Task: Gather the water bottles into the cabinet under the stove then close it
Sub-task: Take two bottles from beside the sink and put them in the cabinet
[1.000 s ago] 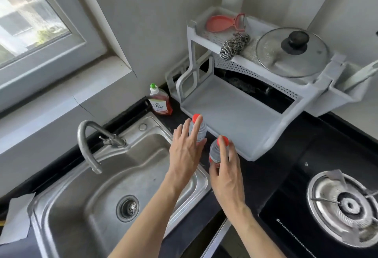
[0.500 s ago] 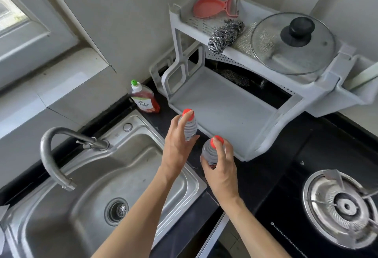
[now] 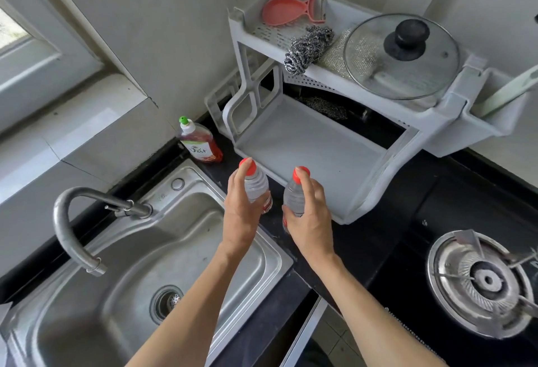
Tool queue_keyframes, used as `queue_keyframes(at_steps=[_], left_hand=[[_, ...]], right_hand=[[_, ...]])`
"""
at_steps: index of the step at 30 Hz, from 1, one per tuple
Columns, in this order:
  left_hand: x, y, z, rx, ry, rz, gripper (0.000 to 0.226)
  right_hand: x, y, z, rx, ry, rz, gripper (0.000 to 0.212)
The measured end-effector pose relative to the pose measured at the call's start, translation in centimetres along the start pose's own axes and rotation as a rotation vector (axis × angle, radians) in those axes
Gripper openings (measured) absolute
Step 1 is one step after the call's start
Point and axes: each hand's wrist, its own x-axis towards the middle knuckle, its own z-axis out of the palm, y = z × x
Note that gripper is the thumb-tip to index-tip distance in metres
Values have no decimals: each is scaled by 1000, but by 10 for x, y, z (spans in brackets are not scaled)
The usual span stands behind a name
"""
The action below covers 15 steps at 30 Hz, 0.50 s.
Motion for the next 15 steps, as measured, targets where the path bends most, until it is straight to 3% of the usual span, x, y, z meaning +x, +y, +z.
queue_keyframes(at_steps=[9, 15], left_hand=[[-74, 24, -54, 8, -35, -49, 114], [-168, 46, -107, -72, 7, -70, 115]], right_hand=[[-85, -42, -25, 167, 25, 268, 113], [-150, -98, -59, 145, -105, 195, 107]])
